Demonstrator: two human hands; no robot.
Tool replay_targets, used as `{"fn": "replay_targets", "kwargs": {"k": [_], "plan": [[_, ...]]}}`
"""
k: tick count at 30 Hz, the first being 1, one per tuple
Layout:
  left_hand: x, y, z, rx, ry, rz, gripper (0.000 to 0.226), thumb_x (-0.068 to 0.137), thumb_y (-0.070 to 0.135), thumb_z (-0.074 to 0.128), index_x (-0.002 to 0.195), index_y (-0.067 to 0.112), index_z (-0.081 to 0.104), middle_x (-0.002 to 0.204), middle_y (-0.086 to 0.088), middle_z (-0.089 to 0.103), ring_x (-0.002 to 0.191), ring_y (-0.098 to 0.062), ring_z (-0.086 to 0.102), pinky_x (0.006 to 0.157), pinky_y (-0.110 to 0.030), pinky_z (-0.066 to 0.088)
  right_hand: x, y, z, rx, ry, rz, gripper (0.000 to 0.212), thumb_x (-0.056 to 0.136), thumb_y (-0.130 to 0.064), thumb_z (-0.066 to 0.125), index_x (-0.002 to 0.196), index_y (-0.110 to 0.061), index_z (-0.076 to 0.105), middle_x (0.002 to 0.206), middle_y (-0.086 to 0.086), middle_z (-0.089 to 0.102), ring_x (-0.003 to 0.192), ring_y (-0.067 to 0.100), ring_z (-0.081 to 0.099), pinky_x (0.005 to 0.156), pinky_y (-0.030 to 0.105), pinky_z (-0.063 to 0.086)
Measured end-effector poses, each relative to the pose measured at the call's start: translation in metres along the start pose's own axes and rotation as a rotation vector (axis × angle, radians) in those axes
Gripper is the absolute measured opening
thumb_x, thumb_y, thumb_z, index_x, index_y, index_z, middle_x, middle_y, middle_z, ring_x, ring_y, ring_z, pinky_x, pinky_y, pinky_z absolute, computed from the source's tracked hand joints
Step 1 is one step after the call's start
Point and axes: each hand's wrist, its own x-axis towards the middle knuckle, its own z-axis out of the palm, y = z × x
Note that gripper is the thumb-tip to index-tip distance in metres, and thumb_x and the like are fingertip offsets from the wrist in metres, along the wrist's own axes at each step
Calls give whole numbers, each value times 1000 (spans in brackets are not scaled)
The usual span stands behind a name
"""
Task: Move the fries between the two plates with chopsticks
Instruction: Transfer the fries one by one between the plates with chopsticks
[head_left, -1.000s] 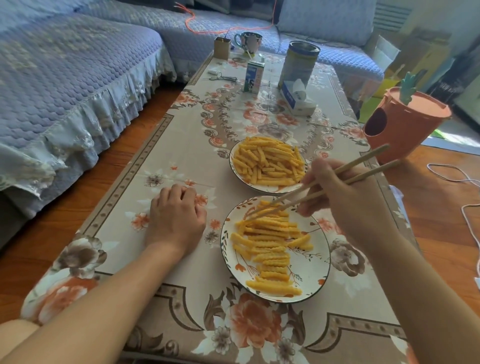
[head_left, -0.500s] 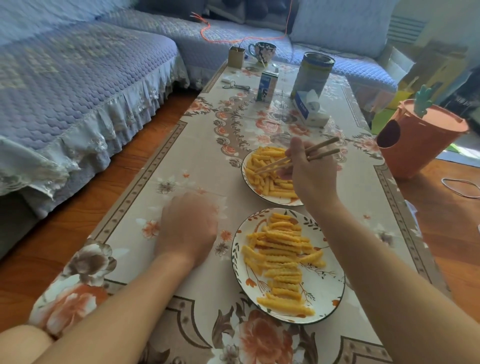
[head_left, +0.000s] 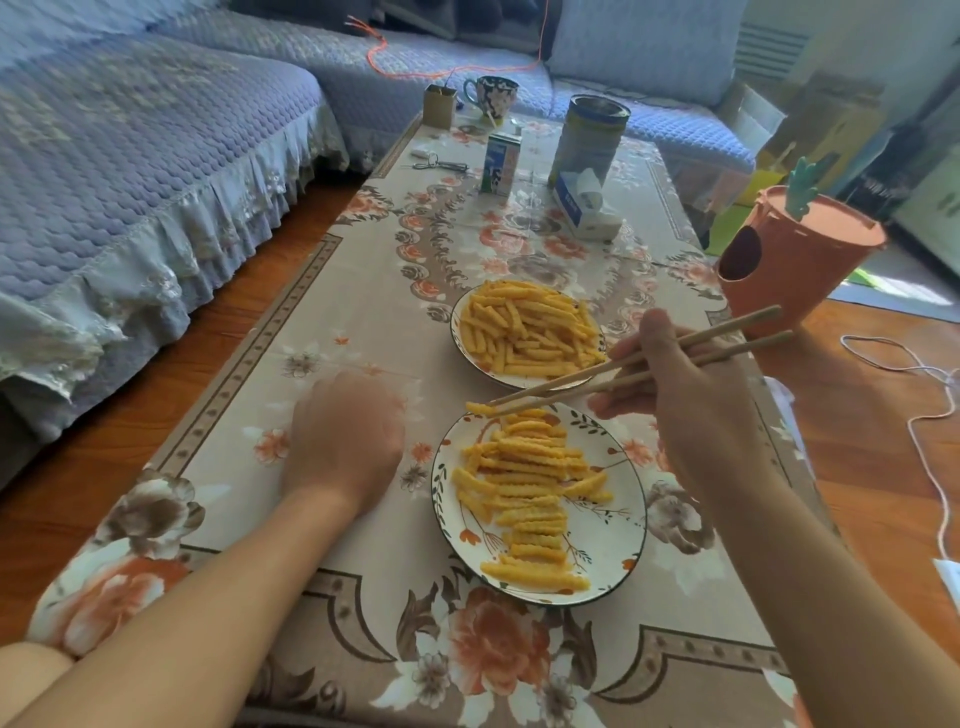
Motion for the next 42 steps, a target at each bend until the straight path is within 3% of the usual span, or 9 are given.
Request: {"fn": "replay_targets", "kwargs": {"k": [3, 8, 12, 19, 23, 30, 33, 38, 42], "plan": [[0, 0, 0, -15, 8, -3, 32, 90, 33, 47, 112, 16, 62, 112, -9, 58, 104, -28, 49, 89, -45, 43, 1, 12, 0, 5, -21, 10, 44, 106, -32, 47, 84, 1, 66, 60, 19, 67, 52, 33, 68, 54, 41, 61], [-1, 2, -2, -32, 19, 2, 35, 86, 36, 39, 106, 16, 61, 108, -8, 58, 101, -28, 48, 88, -45, 43, 6, 23, 1, -59, -68, -8, 42, 106, -29, 48, 89, 4, 67, 58, 11, 66, 51, 30, 67, 56, 41, 58], [-1, 1, -2, -24, 16, 6, 36, 87, 37, 38, 107, 17, 61, 109, -8, 57, 101, -27, 48, 87, -44, 43, 15, 15, -11, -36, 6, -34, 40, 106, -28, 50, 86, 2, 68, 57, 10, 64, 50, 29, 65, 51, 35, 58], [-1, -1, 1, -8, 6, 5, 29, 90, 35, 43, 108, 19, 59, 110, -6, 57, 101, -25, 48, 88, -43, 44, 42, 16, 3, -49, 66, -57, 39, 106, -28, 52, 97, 7, 68, 65, 10, 70, 56, 23, 71, 58, 34, 64], [0, 0, 1, -5, 10, 8, 32, 89, 36, 40, 108, 19, 59, 109, -5, 57, 100, -25, 48, 86, -43, 44, 57, 27, 33, -96, 40, -91, 34, 105, -28, 55, 91, 0, 69, 73, 21, 70, 58, 28, 73, 57, 38, 64], [1, 0, 1, -15, 19, 5, 36, 86, 37, 38, 106, 18, 61, 107, -5, 58, 99, -26, 49, 85, -43, 44, 72, 35, 67, -186, 84, -162, 36, 103, -38, 56, 82, -12, 69, 72, 20, 71, 58, 24, 74, 60, 52, 63], [1, 0, 1, -17, 23, 3, 36, 85, 37, 38, 105, 18, 61, 107, -5, 59, 99, -27, 49, 85, -43, 44, 77, 39, 69, -251, 80, -251, 37, 104, -40, 55, 83, -12, 68, 68, 14, 70, 57, 19, 73, 57, 57, 60], [1, 0, 0, -28, 24, 6, 36, 84, 36, 39, 105, 18, 62, 107, -5, 59, 99, -27, 49, 87, -43, 44, 83, 49, 66, -312, 77, -256, 41, 103, -38, 57, 84, -3, 67, 68, 18, 69, 57, 15, 73, 57, 57, 59], [1, 1, -1, -30, 20, 2, 36, 84, 36, 39, 104, 17, 62, 107, -6, 59, 99, -27, 50, 87, -43, 44, 82, 46, 64, -309, 85, -255, 35, 104, -37, 55, 76, -22, 68, 65, 10, 70, 55, 18, 72, 57, 57, 59]]}}
